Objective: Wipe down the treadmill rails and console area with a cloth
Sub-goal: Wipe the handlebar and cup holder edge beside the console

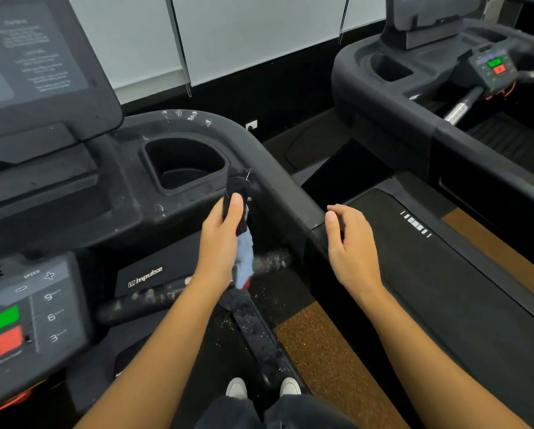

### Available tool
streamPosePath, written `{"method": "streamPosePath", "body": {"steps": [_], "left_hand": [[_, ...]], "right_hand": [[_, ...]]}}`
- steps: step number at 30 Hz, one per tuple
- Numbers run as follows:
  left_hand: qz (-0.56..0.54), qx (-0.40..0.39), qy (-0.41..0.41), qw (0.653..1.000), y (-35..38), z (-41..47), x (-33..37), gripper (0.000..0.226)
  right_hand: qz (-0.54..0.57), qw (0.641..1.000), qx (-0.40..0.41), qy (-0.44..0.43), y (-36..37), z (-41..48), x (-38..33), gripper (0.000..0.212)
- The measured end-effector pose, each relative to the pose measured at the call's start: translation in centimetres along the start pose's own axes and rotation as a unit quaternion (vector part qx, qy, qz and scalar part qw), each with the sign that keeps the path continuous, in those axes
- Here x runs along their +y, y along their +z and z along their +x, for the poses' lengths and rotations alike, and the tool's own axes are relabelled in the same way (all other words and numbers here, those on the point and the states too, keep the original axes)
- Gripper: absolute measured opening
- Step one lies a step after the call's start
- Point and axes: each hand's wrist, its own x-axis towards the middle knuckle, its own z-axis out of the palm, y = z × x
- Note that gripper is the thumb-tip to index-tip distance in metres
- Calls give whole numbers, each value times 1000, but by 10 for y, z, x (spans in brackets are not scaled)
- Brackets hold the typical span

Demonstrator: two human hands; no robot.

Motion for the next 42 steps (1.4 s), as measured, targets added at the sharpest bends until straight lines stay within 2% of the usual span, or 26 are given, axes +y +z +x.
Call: {"method": "streamPosePath", "body": {"steps": [2,4,7,9,11,13,14,15,17,20,22,25,30,33,37,39,42], "left_hand": [[-57,-30,-41,997,1,-15,-3,35],[-107,-58,-68,990,4,-27,-8,43],[-201,-98,-108,969,6,-39,-12,49],[-241,-119,-133,954,2,-43,-14,57],[-236,-151,-138,950,-7,-45,-19,59],[-110,-166,-122,972,-16,-47,-19,48],[12,-152,-95,984,-23,-45,-21,42],[150,-117,-55,980,-32,-42,-26,40],[356,-36,29,933,-56,-34,-37,40],[490,38,46,869,-90,-25,-51,35],[556,47,41,829,-101,-22,-55,33],[573,33,47,818,-102,-20,-55,31],[584,21,54,810,-96,-18,-55,30],[592,16,53,804,-98,-19,-54,29],[583,14,48,811,-101,-19,-55,30],[578,13,43,815,-101,-19,-55,30],[563,13,35,825,-101,-19,-53,29]], "right_hand": [[95,995,-13,-35,6,-11,-12,33],[185,977,-98,-34,16,-24,-26,36],[295,928,-227,-4,31,-37,-44,45],[327,908,-260,29,37,-41,-47,53],[314,910,-269,33,43,-45,-43,59],[260,935,-240,15,47,-50,-36,68],[215,953,-212,-3,48,-52,-32,72],[162,970,-183,-23,49,-55,-31,73],[43,986,-150,-51,53,-58,-27,75],[-117,980,-122,-106,72,-55,-13,60],[-110,978,-151,-89,87,-58,-6,51],[-55,983,-162,-71,101,-62,-6,47],[-86,959,-202,-176,119,-66,-38,45],[-82,954,-181,-224,127,-71,-42,43],[-83,982,-134,-99,105,-44,-6,35],[-94,982,-124,-107,99,-40,6,32],[-110,983,-116,-89,110,-45,-4,48]]}}
